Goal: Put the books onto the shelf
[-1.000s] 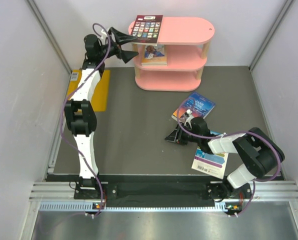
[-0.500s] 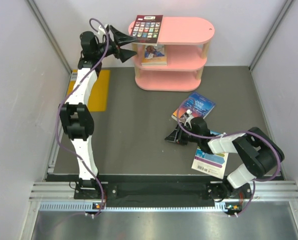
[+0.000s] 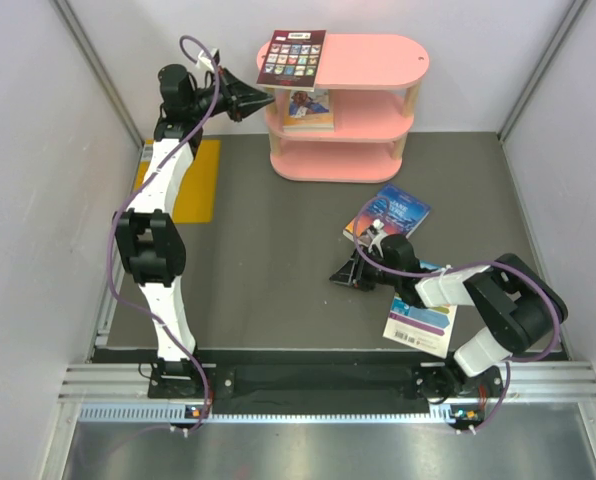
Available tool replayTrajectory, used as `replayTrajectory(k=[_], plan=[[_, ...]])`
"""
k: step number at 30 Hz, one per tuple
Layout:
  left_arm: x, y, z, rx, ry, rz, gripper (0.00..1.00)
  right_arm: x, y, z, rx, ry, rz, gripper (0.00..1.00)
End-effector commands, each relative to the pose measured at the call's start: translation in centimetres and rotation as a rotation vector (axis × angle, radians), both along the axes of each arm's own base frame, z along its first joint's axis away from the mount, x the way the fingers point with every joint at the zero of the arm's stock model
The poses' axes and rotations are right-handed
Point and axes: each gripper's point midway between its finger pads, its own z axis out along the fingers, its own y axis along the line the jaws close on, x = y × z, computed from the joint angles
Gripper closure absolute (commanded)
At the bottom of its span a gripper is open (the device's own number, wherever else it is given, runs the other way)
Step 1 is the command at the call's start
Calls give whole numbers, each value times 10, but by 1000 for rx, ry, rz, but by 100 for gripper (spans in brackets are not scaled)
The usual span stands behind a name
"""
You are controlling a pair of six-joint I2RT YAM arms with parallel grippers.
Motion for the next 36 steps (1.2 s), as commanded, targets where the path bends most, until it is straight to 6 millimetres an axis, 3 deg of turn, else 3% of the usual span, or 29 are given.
replayTrajectory(k=[1,10,20,36], plan=[[-4,-1,25,-14,-106,5,100,8,10,13,24,-44,15,67],[10,-2,22,-32,-105,19,100,8,11,12,24,-42,16,67],[28,-17,21,-71,-126,22,100,8,10,13,26,-46,15,67],[33,-33,26,-100,-136,-5,100,7,11,12,28,-37,21,66]])
